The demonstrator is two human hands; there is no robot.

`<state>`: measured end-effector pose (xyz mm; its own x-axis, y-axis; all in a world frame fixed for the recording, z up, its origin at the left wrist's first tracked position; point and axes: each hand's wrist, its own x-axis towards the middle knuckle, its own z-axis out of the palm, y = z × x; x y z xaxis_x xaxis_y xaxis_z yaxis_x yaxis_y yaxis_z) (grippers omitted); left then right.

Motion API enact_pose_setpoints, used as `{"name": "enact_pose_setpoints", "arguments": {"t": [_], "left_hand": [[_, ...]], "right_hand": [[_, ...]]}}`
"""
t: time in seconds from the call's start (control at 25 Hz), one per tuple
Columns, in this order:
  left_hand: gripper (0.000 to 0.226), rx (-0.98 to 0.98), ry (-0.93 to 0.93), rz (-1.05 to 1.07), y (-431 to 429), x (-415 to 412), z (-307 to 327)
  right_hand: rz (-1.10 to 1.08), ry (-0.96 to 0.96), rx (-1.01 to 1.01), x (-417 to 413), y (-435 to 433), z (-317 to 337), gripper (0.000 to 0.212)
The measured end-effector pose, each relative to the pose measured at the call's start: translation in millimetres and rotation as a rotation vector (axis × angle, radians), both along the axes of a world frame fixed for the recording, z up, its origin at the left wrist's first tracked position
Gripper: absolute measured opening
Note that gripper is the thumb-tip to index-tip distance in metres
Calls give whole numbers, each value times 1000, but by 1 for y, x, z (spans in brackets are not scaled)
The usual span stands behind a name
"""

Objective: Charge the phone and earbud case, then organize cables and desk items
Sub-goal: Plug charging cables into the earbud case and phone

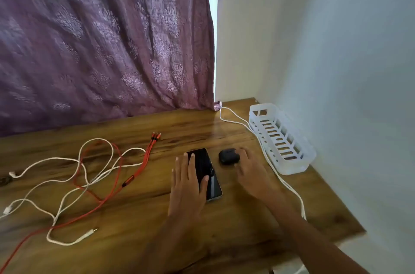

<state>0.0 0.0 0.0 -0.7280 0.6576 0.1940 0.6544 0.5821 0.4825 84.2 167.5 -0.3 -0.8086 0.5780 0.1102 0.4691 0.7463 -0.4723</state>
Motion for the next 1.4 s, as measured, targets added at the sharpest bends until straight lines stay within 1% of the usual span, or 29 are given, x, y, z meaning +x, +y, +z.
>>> {"name": "enact_pose_setpoints", "arguments": {"t": [0.08,0.2,0.32,0.4,0.52,0.6,0.64,0.72,0.8,0.92,0.96,1.0,1.12,1.24,1.4], "left_hand": [[65,-50,1,-11,12,-4,-4],[66,-60,7,-54,36,-11,-10],[70,-33,52,-132,60,-20,-18],[74,-68,47,-186,77,-28,-21],[82,-60,92,-214,99,-40,-28],[72,-92,163,-254,107,-49,-34],[66,-72,193,-275,111,-52,-39],[59,-22,186,-314,116,-56,-49],[55,20,186,-315,118,-58,-51],[56,15,168,-330,118,-59,-50],[57,15,169,-328,118,-60,-50],[59,4,159,-328,118,-61,-51],[67,-22,74,-349,119,-65,-47],[76,50,19,-337,118,-66,-42],[58,219,-231,-177,109,-65,-20]], "right_hand": [[-21,66,41,-14,15,-4,37],[-41,63,123,-44,41,-7,21],[-29,-2,201,-75,67,-8,25],[-32,-37,155,-101,83,-6,29],[-80,59,41,-143,102,-4,29],[-79,48,14,-166,120,-10,35],[-78,22,16,-176,130,-15,39],[-84,-16,18,-194,148,-26,43],[-97,-1,46,-204,159,-31,40],[-164,92,161,-211,165,-37,20],[-192,121,190,-211,165,-38,19],[-215,149,201,-210,165,-38,20],[-264,229,111,-206,162,-34,23],[-300,307,60,-196,155,-25,23],[-317,433,-38,-167,130,-5,21]]}}
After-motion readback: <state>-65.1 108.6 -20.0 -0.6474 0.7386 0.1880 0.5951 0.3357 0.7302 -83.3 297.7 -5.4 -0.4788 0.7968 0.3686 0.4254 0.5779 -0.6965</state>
